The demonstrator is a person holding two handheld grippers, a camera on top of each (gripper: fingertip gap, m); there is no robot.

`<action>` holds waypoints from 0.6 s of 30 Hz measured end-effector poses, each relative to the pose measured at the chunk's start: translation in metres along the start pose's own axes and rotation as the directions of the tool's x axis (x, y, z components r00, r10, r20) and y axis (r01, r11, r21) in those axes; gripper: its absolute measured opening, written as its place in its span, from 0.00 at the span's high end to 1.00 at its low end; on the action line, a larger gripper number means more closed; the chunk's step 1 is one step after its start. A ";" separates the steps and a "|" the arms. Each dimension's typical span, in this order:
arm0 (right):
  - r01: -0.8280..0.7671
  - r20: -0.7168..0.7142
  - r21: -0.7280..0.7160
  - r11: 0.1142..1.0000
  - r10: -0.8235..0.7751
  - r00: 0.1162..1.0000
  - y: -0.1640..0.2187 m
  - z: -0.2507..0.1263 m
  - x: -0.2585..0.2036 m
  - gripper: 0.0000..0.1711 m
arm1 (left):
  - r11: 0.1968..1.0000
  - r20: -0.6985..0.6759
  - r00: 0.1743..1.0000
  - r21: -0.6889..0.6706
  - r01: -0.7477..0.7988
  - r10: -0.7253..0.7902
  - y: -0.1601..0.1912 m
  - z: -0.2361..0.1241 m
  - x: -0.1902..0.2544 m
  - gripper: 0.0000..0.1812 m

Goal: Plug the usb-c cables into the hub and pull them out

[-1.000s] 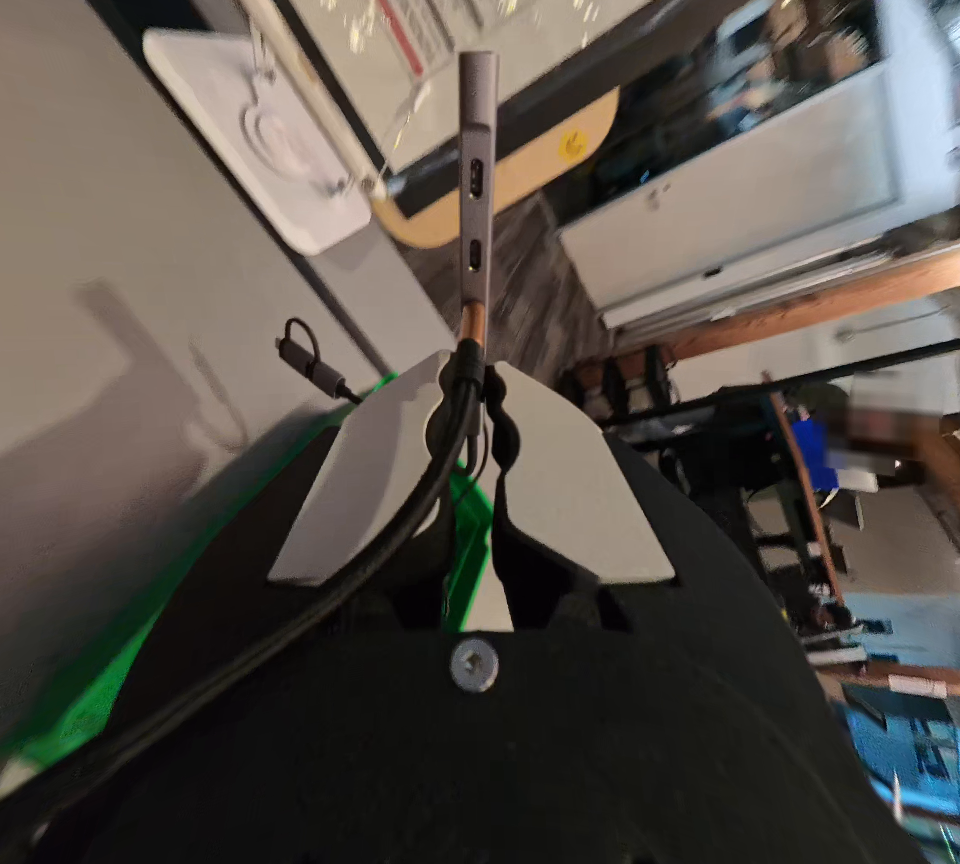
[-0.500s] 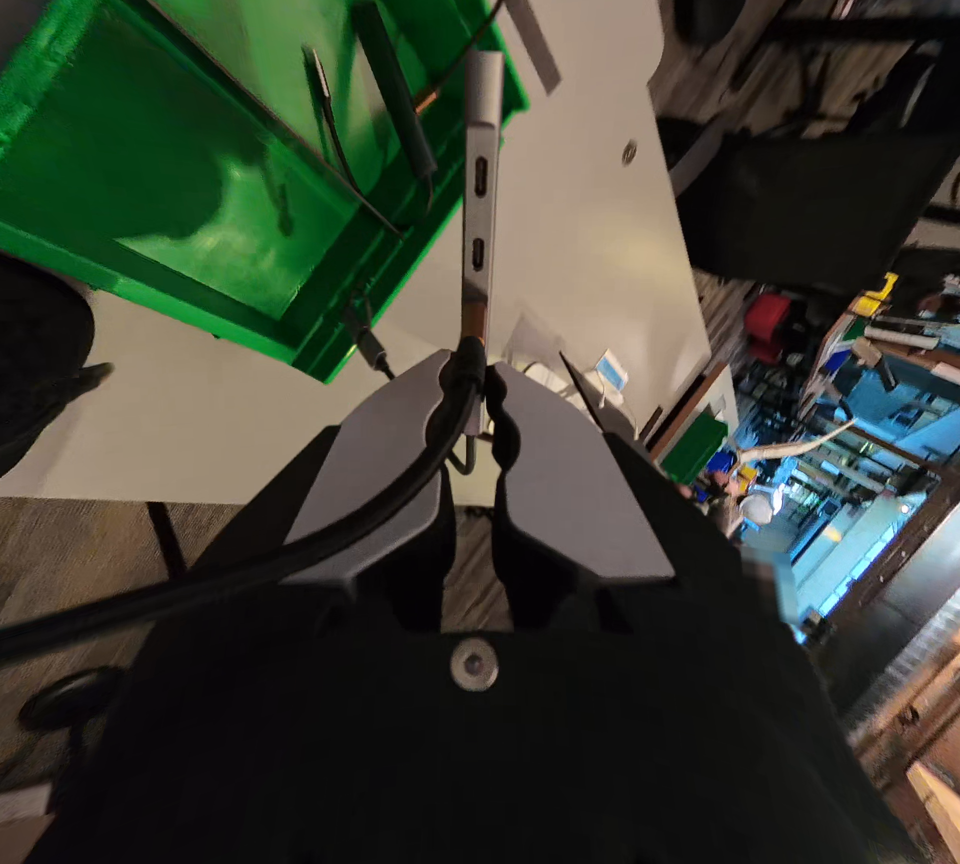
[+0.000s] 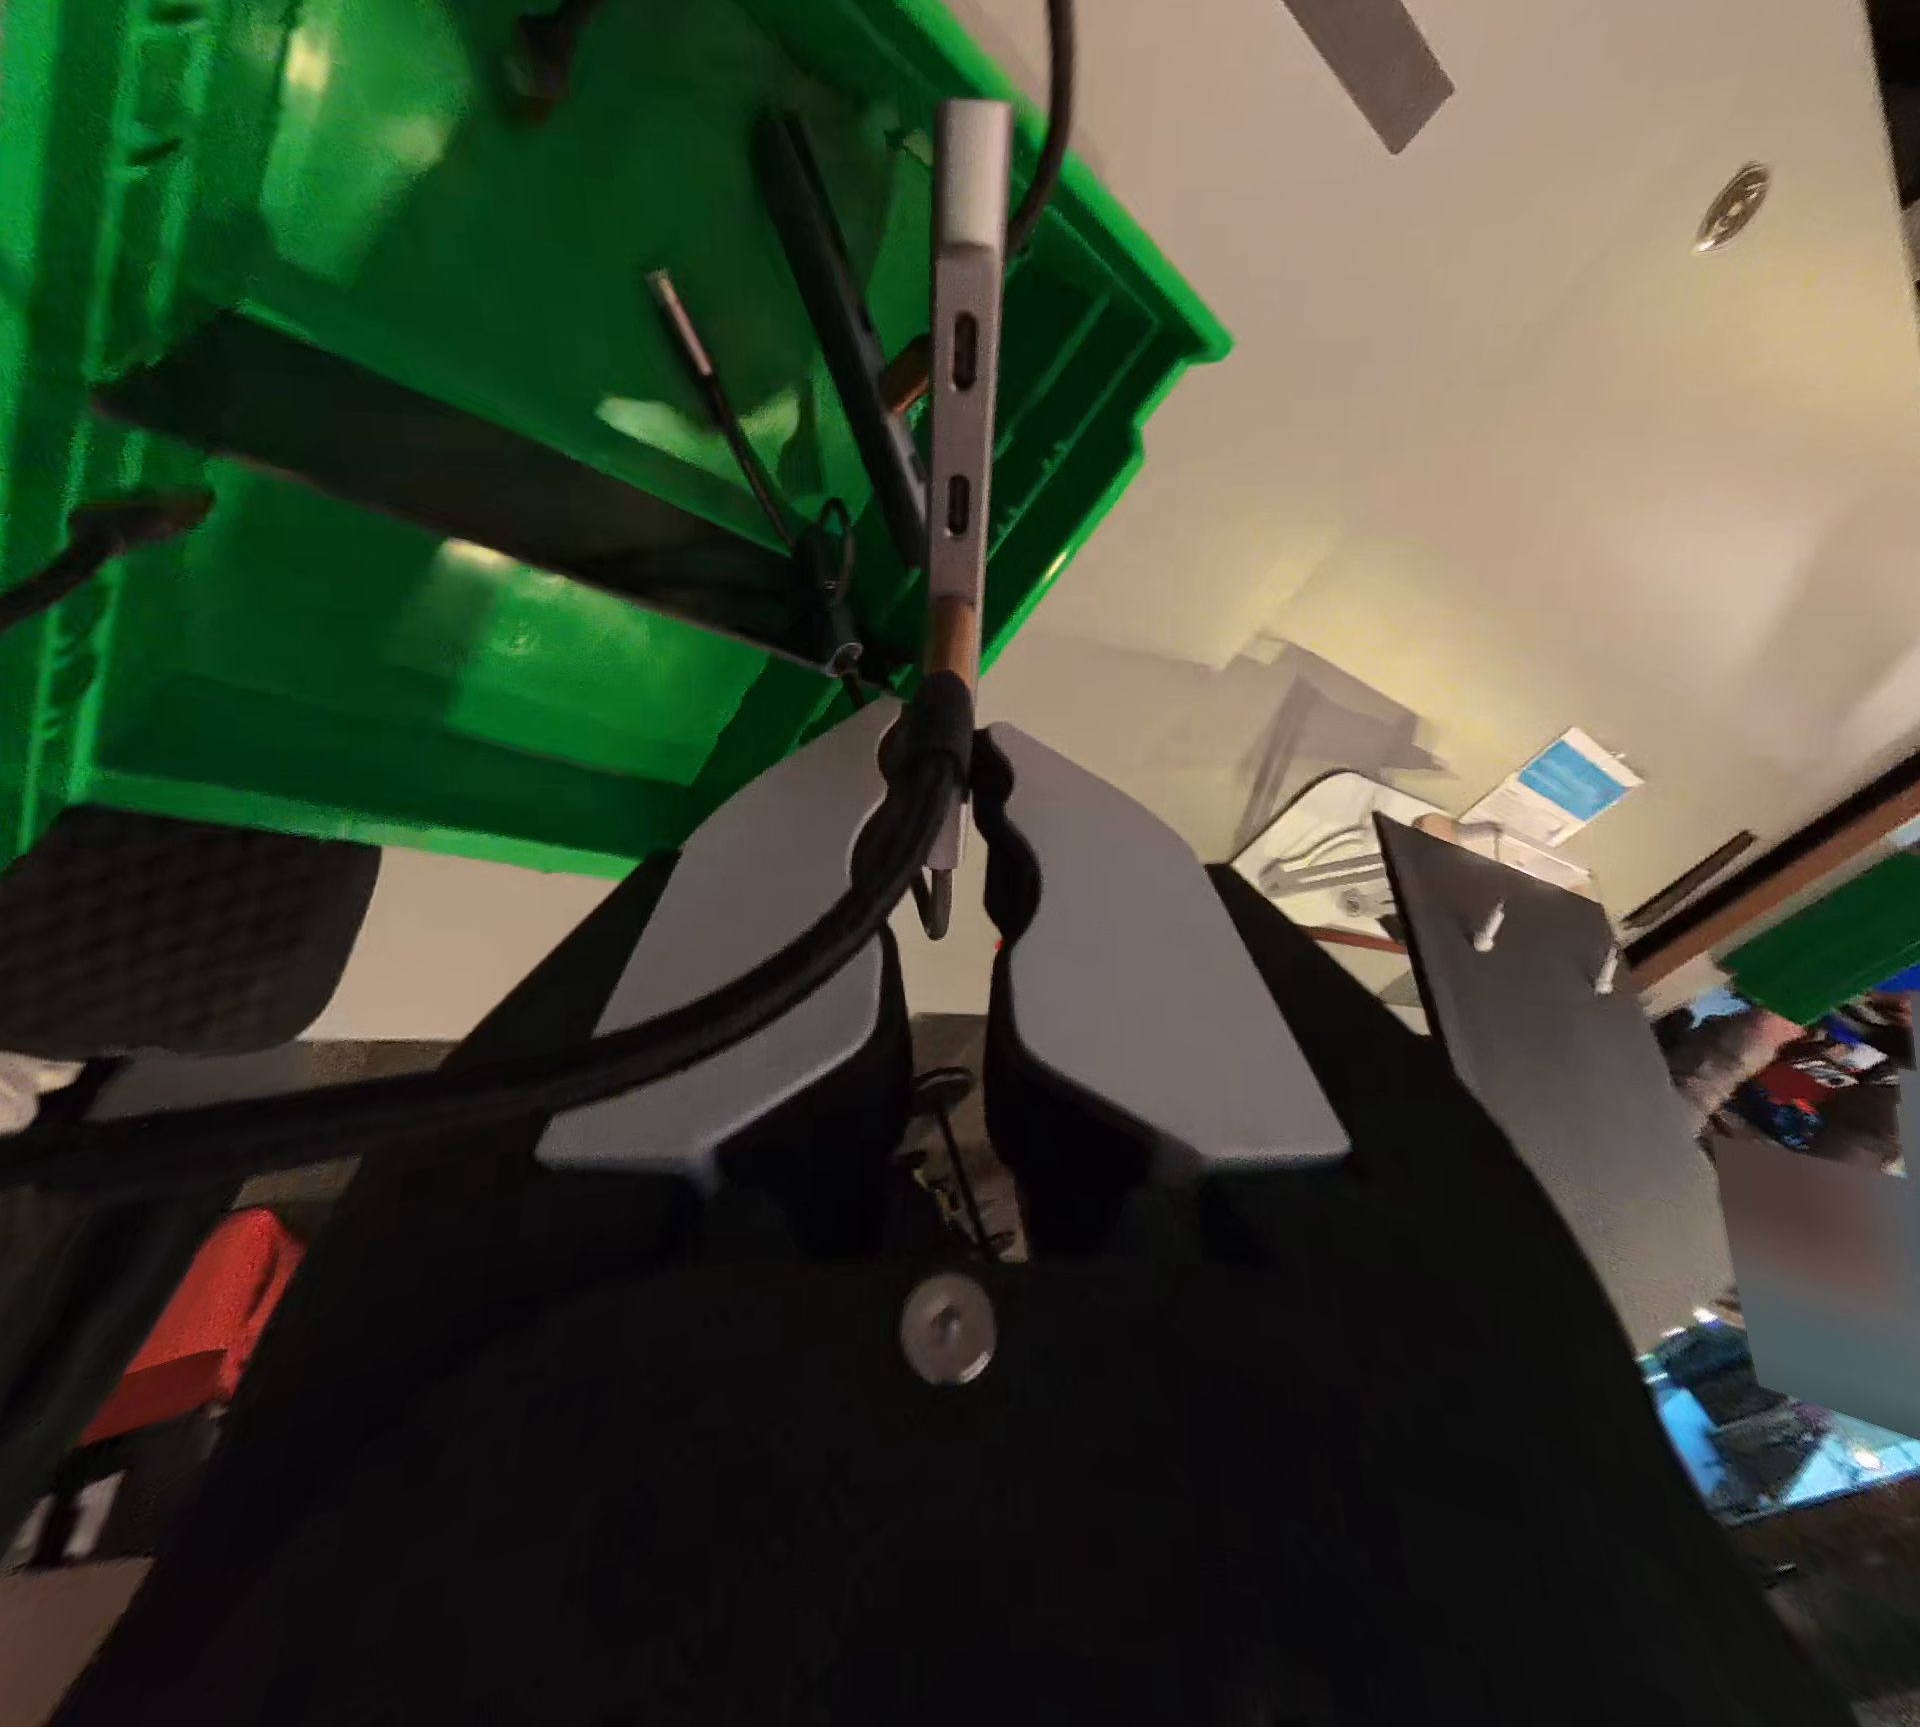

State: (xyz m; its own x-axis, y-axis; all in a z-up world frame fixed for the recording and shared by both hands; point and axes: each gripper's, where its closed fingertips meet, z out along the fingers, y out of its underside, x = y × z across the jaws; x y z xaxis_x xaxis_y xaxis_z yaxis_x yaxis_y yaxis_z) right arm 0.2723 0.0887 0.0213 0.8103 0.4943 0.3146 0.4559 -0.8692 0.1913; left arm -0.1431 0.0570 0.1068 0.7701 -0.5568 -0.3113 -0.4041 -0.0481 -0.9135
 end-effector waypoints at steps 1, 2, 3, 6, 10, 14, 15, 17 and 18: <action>-0.012 0.013 -0.004 1.000 0.012 1.000 -0.003 0.009 0.005 0.94 | 1.000 0.001 1.000 -0.004 -0.003 0.003 0.001 0.001 0.000 0.93; 0.007 0.039 0.002 1.000 -0.007 0.999 -0.006 0.018 0.006 0.94 | 1.000 0.001 1.000 -0.008 -0.005 0.005 0.002 0.002 0.000 0.93; 0.063 0.079 0.018 0.998 -0.064 0.995 -0.008 0.028 0.002 0.94 | 1.000 0.001 1.000 -0.012 -0.006 0.006 0.003 0.003 -0.001 0.93; 0.176 0.181 0.004 0.984 -0.174 0.968 -0.002 0.057 -0.011 0.94 | 1.000 -0.004 1.000 -0.026 0.003 -0.003 0.007 0.007 -0.002 0.93; 0.187 0.357 -0.004 0.982 -0.173 0.918 0.002 0.084 -0.031 0.94 | 0.998 -0.015 1.000 -0.057 0.004 -0.005 0.014 0.013 -0.002 0.93; 0.187 0.422 0.128 0.974 -0.224 0.879 -0.013 0.093 -0.043 0.92 | 0.996 -0.027 1.000 -0.084 -0.005 0.003 0.019 0.018 0.000 0.92; 0.169 0.391 0.177 0.970 -0.227 0.892 -0.019 0.092 -0.038 0.91 | 0.996 -0.029 1.000 -0.089 -0.009 0.007 0.020 0.018 0.000 0.91; 0.154 0.316 0.257 0.954 -0.233 0.920 -0.023 0.083 -0.024 0.89 | 0.995 -0.031 0.999 -0.097 -0.018 0.015 0.021 0.017 -0.001 0.89; 0.149 0.249 0.304 0.941 -0.229 0.941 -0.023 0.076 -0.013 0.84 | 0.995 -0.033 0.999 -0.099 -0.018 0.015 0.021 0.015 -0.002 0.88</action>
State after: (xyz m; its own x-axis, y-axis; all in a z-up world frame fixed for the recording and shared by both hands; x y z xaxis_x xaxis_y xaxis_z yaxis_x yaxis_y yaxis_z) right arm 0.2790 0.1012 -0.0579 0.7498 0.6613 0.0211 0.6613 -0.7480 -0.0558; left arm -0.1455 0.0697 0.0839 0.7476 -0.5842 -0.3158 -0.4645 -0.1201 -0.8774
